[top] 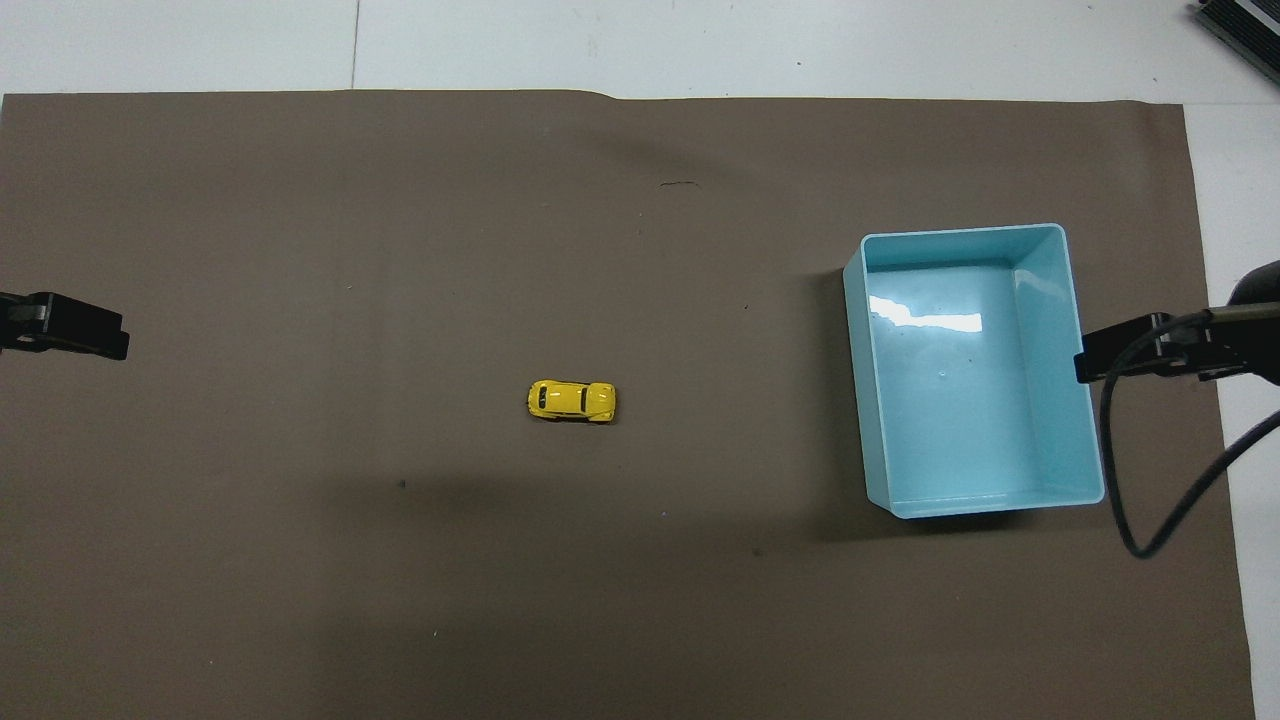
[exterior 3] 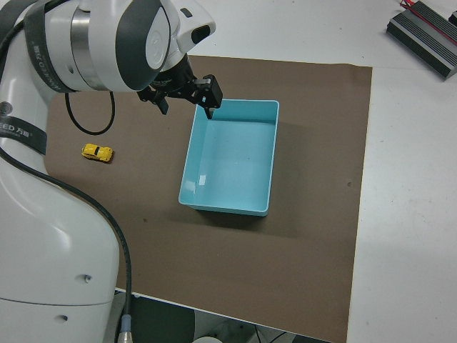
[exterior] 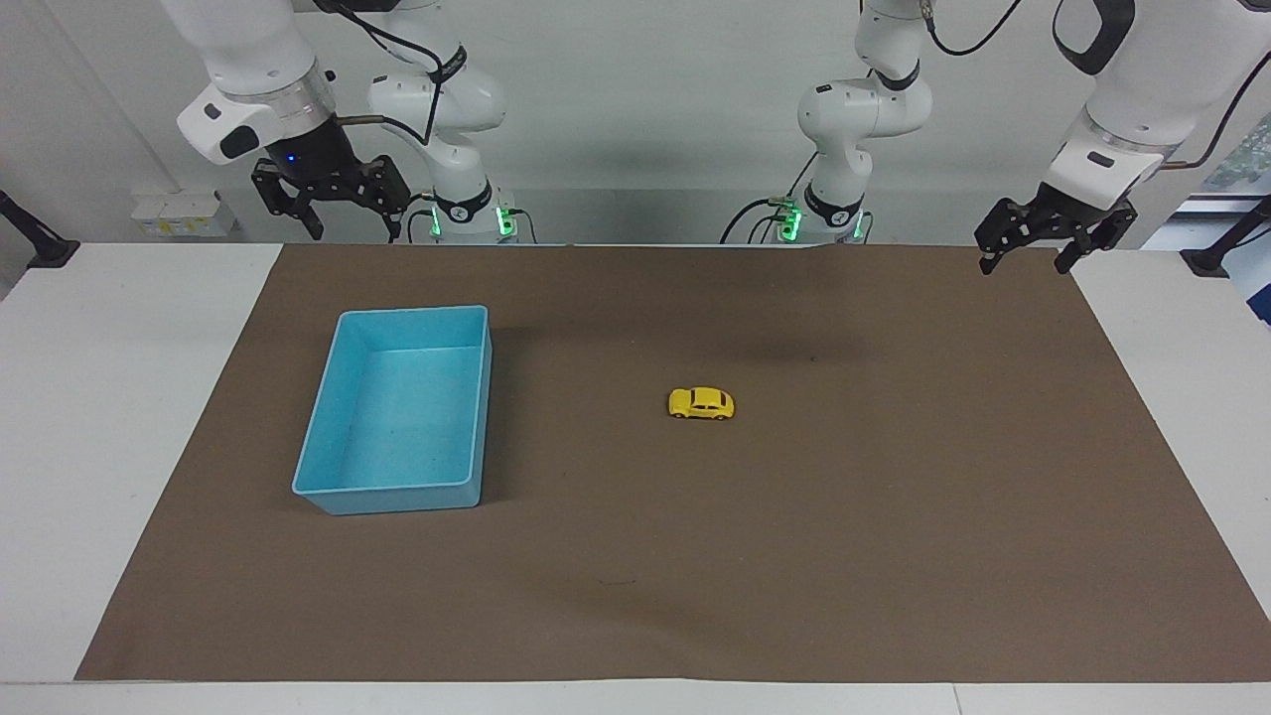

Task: Wind up and store yellow beetle car

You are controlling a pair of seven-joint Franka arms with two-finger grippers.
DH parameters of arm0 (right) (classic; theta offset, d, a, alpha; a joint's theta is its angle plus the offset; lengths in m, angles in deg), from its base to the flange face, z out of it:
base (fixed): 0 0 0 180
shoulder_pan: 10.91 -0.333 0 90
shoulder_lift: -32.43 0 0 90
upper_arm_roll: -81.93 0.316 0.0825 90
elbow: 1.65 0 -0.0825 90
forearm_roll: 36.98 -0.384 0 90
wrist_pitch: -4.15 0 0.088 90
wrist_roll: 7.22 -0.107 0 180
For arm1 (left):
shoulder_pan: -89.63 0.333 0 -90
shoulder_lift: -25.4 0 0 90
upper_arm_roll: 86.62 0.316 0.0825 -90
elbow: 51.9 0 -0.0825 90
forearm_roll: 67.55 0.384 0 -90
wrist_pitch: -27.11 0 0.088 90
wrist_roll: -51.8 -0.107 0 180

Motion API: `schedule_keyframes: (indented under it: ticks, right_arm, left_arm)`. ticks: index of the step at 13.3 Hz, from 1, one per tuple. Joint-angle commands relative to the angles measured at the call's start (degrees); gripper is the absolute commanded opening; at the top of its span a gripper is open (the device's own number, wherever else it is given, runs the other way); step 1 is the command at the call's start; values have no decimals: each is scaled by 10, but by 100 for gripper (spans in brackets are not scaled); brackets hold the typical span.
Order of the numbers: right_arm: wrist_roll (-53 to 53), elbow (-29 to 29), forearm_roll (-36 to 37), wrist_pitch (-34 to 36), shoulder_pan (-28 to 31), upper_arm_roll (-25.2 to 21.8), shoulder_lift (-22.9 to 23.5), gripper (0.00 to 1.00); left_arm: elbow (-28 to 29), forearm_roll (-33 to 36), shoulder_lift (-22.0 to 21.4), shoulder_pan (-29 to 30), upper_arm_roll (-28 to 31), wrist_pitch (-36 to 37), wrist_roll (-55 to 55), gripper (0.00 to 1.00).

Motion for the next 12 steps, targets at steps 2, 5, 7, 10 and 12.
schedule_keyframes:
  ticks: [2, 5, 7, 10, 12]
  right_arm:
    - [4, -13, -4, -8, 4, 0, -10, 100]
    - [4, -13, -4, -8, 4, 0, -10, 100]
    - [4, -13, -4, -8, 4, 0, -10, 100]
    - [4, -13, -4, -8, 4, 0, -10, 100]
    - [4, -13, -4, -8, 4, 0, -10, 100]
  left_arm:
    - [-7, -7, 1, -4, 4, 13, -7, 100]
    - [-8, -11, 2, -8, 3, 8, -6, 100]
    - [-8, -20, 2, -9, 2, 5, -7, 100]
    - [-8, -30, 4, -12, -1, -14, -42, 100]
    - [-8, -30, 4, -24, -1, -33, -111, 100]
